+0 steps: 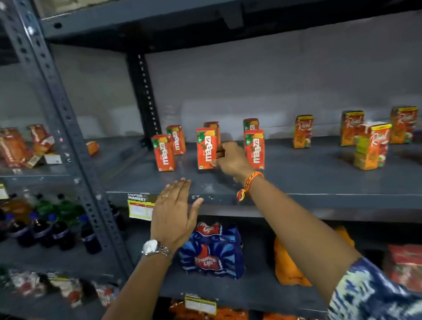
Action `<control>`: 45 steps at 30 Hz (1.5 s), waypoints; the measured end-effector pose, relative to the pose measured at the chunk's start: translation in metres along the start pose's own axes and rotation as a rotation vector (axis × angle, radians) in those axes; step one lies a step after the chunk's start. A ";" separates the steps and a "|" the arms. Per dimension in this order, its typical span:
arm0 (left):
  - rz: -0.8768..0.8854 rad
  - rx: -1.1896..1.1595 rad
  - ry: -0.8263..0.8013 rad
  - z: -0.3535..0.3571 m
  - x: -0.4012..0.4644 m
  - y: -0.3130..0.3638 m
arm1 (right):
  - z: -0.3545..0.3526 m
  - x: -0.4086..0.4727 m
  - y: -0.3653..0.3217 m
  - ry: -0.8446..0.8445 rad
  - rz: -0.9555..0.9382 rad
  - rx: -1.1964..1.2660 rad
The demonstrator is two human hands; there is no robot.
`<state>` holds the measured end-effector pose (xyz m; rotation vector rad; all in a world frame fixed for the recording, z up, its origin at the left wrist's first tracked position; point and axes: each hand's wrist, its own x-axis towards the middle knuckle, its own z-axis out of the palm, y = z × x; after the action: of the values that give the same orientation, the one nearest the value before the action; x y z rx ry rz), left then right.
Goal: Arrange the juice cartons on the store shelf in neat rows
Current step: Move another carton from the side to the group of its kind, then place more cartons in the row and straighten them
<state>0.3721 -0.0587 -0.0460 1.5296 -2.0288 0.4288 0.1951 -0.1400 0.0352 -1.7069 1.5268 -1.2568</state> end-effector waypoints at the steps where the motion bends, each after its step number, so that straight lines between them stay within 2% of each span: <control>1: 0.002 -0.007 0.004 0.001 0.000 0.001 | 0.001 0.003 0.002 0.010 0.020 -0.041; 18: -0.009 -0.048 0.026 0.009 0.000 0.000 | 0.008 0.003 0.004 -0.016 0.029 -0.183; 27: -0.057 -0.032 0.044 0.012 -0.001 0.017 | -0.025 -0.017 -0.003 0.115 -0.207 -0.164; 33: -0.009 -0.095 0.067 0.018 -0.004 0.069 | -0.081 -0.037 -0.007 0.279 -0.365 -0.102; 45: 0.172 -0.229 0.075 0.037 0.004 0.224 | -0.243 -0.074 0.047 0.522 -0.349 -0.002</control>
<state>0.1495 -0.0159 -0.0562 1.1919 -2.0796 0.3026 -0.0356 -0.0333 0.0788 -1.7884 1.5342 -2.0058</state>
